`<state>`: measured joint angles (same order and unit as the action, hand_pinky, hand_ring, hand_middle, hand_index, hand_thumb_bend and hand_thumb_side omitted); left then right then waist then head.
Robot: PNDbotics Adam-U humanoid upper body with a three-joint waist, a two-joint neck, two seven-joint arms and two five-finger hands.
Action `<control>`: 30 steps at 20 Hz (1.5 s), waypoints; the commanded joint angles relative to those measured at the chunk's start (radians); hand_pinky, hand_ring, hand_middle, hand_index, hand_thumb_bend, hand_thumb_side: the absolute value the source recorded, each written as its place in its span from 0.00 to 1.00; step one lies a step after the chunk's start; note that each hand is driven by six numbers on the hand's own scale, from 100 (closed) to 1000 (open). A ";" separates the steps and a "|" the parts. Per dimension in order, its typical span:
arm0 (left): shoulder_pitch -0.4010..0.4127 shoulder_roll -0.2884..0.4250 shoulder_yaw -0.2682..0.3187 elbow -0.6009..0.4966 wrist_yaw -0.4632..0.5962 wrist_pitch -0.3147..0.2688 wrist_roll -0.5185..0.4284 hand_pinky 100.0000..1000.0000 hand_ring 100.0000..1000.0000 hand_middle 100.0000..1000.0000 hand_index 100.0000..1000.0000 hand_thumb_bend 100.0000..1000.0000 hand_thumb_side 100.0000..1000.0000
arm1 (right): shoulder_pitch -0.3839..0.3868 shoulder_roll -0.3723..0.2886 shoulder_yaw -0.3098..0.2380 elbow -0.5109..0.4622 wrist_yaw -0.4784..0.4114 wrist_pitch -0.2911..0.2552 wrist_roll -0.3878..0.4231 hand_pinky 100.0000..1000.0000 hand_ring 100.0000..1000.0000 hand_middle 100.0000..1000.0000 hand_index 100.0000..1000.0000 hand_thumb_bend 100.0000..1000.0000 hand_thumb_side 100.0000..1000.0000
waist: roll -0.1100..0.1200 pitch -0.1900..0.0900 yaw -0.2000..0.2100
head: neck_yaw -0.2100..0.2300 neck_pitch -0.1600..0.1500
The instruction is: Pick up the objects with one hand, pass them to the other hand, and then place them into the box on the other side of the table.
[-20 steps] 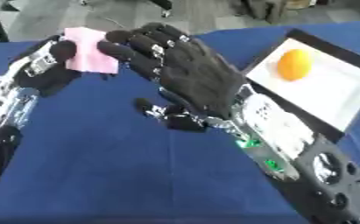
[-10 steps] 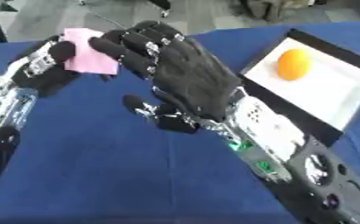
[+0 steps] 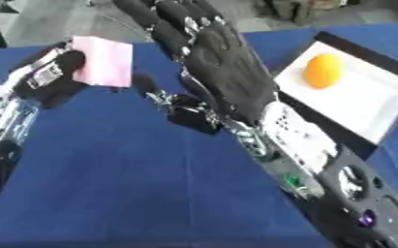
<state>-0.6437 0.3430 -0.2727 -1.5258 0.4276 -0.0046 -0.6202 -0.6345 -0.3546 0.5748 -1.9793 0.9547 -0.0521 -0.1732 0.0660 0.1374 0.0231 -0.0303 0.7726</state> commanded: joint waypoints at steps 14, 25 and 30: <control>-0.063 -0.008 -0.025 -0.036 0.005 0.003 -0.044 0.67 0.47 0.44 0.52 0.00 0.53 | -0.044 -0.009 0.029 -0.011 -0.060 -0.037 0.000 0.83 0.80 0.82 1.00 0.13 0.00 | 0.003 0.006 0.036 | -0.039 -0.003; -0.065 0.004 -0.019 -0.030 -0.002 -0.002 -0.042 0.67 0.47 0.45 0.52 0.00 0.51 | -0.031 -0.024 0.023 -0.019 -0.083 -0.055 -0.001 0.83 0.79 0.81 1.00 0.11 0.00 | -0.001 0.004 0.028 | -0.038 -0.003; -0.063 0.014 -0.009 -0.018 -0.010 -0.012 -0.034 0.67 0.47 0.45 0.52 0.00 0.51 | -0.027 -0.033 0.019 -0.021 -0.114 -0.060 0.003 0.83 0.79 0.82 1.00 0.00 0.00 | -0.002 0.002 0.021 | -0.035 -0.003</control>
<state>-0.6904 0.3349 -0.2960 -1.5334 0.4225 -0.0110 -0.6563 -0.6507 -0.3742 0.6048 -1.9789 0.8524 -0.1088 -0.1724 0.0663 0.1554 0.0430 -0.0682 0.7726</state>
